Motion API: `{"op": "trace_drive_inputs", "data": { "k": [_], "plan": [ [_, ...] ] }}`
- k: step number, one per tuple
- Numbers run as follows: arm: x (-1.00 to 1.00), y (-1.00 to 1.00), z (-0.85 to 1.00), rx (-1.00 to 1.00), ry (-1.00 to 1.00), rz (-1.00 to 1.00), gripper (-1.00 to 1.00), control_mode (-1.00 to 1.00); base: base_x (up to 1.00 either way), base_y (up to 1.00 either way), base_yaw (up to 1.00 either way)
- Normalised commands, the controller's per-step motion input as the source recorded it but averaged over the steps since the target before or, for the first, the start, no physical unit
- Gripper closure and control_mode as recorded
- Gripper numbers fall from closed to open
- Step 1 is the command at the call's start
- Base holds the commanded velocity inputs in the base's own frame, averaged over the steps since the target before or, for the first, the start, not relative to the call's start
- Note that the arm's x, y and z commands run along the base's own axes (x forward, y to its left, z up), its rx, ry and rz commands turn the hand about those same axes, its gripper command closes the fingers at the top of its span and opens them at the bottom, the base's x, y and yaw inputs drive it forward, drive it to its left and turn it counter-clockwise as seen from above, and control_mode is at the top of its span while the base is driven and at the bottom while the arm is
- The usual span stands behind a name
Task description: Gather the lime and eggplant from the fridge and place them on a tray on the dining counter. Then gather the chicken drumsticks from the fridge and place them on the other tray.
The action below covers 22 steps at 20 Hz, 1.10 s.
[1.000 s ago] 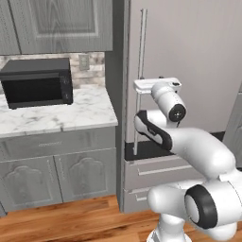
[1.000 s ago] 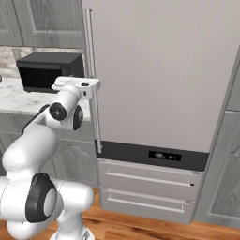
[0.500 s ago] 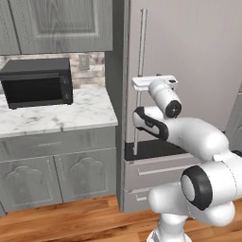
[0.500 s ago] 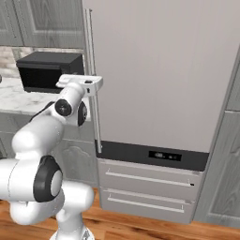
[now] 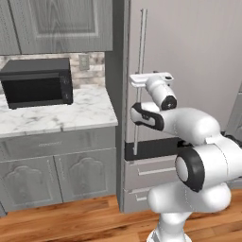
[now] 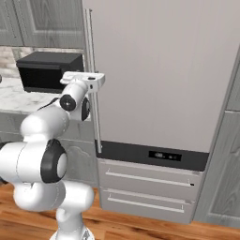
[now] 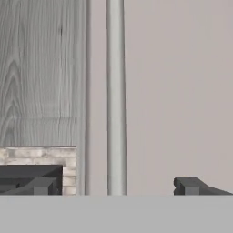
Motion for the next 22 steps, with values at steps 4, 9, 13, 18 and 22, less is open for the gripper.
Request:
{"op": "trace_drive_inputs", "data": {
  "k": [4, 9, 13, 18, 22],
  "plan": [
    [0.27, 0.0, 0.0, 0.0, 0.0, 0.0, -1.0, -1.0, 0.0, 0.0, 0.0],
    [0.28, 0.0, 0.0, 0.0, 0.0, 0.0, -1.0, -1.0, 0.0, 0.0, 0.0],
    [0.24, 0.0, 0.0, 0.0, 0.0, 0.0, -1.0, -1.0, 0.0, 0.0, 0.0],
    [0.23, 0.0, -0.03, 0.0, 0.0, 0.01, -1.0, -1.0, 0.0, 0.0, 0.0],
    [0.25, 0.0, -0.03, 0.0, 0.0, 0.0, -1.0, -1.0, 0.0, 0.0, 0.0]
  ]
}}
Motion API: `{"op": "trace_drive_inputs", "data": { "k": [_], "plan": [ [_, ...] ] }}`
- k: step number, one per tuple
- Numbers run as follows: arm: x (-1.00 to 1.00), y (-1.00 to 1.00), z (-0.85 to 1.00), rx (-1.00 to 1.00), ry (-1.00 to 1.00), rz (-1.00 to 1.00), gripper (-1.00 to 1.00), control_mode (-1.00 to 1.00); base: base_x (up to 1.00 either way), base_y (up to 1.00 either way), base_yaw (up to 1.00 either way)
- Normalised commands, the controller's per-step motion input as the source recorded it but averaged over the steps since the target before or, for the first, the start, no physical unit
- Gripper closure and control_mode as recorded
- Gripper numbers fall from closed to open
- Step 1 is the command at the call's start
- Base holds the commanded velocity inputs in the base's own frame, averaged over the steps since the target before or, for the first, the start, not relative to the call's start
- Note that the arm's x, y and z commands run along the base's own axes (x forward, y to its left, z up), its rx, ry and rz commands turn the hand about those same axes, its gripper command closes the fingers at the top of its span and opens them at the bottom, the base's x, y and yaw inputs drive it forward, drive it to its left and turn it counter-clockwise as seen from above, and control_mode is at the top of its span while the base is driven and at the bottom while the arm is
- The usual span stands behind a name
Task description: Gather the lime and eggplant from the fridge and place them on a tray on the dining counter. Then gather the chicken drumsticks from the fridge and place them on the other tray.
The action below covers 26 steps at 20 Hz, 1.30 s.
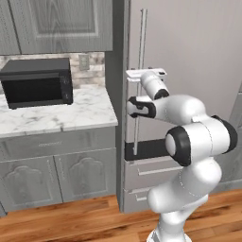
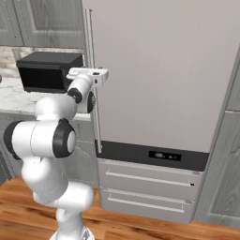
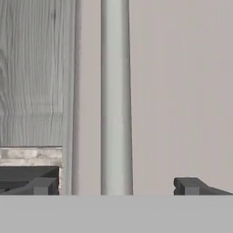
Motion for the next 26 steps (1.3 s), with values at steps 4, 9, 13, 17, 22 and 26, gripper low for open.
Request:
{"op": "trace_drive_inputs", "data": {
  "k": [4, 9, 13, 17, 22, 26],
  "plan": [
    [0.23, 0.0, -0.01, 0.0, 0.0, 0.01, -1.0, -1.0, 0.0, 0.0, 0.0],
    [0.23, 0.0, 0.0, 0.0, 0.0, 0.0, -1.0, -1.0, 0.0, 0.0, 0.0],
    [0.03, -0.01, 0.0, 0.0, 0.0, 0.0, -1.0, -1.0, 0.0, 0.0, 0.0],
    [0.0, 0.0, 0.0, 0.0, 0.0, 0.0, -1.0, -1.0, 0.0, 0.0, 0.0],
    [0.0, 0.0, 0.0, 0.0, 0.0, 0.0, 1.0, -1.0, 0.0, 0.0, 0.0],
    [0.0, 0.0, 0.0, 0.0, 0.0, 0.0, 1.0, -1.0, 0.0, 0.0, 0.0]
  ]
}}
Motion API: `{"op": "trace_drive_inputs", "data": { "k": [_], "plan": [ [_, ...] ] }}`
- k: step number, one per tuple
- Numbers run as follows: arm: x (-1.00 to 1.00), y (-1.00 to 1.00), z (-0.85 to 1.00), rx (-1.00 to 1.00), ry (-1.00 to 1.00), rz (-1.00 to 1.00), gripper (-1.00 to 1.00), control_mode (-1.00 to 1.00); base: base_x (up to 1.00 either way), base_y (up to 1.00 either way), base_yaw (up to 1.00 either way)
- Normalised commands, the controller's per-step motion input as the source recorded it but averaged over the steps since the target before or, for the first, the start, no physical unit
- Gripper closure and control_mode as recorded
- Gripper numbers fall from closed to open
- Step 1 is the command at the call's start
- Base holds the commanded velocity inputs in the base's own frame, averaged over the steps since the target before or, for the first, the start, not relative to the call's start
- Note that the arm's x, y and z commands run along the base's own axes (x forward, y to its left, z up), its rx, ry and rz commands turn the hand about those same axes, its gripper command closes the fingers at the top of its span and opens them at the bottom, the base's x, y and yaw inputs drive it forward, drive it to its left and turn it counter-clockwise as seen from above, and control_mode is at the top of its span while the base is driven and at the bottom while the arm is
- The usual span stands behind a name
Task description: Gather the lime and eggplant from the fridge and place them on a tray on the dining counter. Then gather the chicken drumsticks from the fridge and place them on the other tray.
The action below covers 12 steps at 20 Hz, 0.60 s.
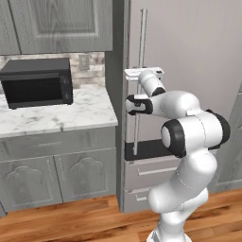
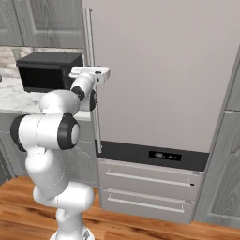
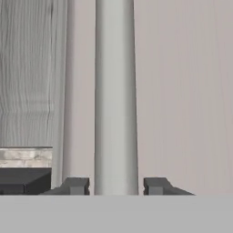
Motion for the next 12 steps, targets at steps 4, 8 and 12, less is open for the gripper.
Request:
{"op": "trace_drive_inputs", "data": {
  "k": [4, 8, 12],
  "plan": [
    [-0.01, 0.0, 0.0, 0.0, -0.01, 0.0, 1.0, -1.0, 0.0, 0.0, 0.0],
    [-0.23, -0.17, 0.0, 0.0, -0.09, 0.0, 1.0, -1.0, 0.0, 0.0, 0.0],
    [-0.61, -0.45, 0.0, 0.0, -0.01, 0.0, 1.0, -1.0, 0.0, 0.0, 0.0]
  ]
}}
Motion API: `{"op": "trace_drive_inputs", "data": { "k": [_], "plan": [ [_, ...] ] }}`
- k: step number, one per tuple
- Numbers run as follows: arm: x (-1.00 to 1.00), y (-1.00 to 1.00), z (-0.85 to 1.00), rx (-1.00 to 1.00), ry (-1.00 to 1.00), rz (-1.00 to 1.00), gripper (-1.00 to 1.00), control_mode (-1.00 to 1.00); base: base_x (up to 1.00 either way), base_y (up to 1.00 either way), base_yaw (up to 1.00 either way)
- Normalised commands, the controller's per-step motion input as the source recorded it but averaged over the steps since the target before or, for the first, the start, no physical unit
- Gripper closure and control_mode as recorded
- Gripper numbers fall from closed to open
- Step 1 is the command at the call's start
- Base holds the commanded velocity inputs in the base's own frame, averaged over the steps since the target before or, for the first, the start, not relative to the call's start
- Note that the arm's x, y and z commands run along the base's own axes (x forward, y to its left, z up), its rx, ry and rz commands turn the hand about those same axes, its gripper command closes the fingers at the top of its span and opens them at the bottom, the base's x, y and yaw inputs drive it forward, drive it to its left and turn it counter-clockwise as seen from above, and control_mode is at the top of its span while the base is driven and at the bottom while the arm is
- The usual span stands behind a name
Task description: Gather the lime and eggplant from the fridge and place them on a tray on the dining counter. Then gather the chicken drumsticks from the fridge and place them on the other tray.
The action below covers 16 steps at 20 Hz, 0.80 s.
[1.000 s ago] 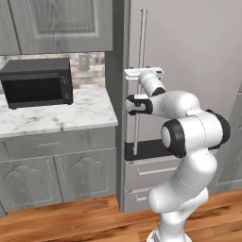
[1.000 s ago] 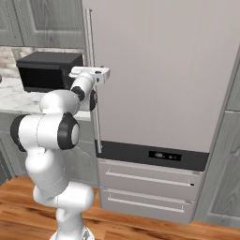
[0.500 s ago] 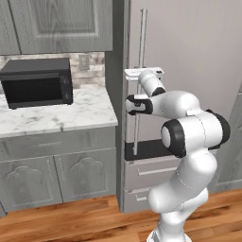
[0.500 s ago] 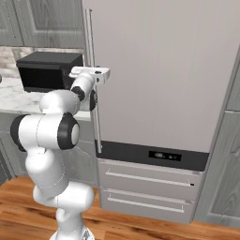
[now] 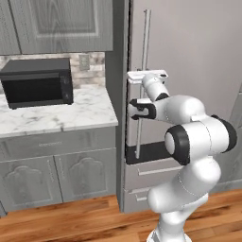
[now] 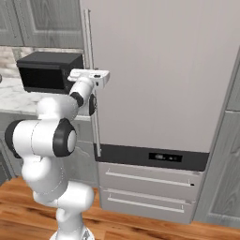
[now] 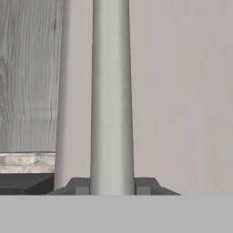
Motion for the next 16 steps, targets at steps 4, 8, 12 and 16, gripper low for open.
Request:
{"op": "trace_drive_inputs", "data": {
  "k": [4, 8, 12, 16],
  "plan": [
    [-0.76, -0.61, 0.0, 0.0, 0.0, 0.0, 1.0, -1.0, 0.0, 0.0, 0.0],
    [-0.85, -0.66, 0.0, 0.0, 0.0, 0.0, 1.0, -1.0, 0.0, 0.0, 0.0],
    [-0.87, -0.7, 0.0, 0.0, 0.01, 0.0, 1.0, -1.0, 0.0, 0.0, 0.0],
    [-0.87, -0.76, 0.0, 0.0, 0.01, 0.01, 1.0, -1.0, 0.0, 0.0, 0.0]
  ]
}}
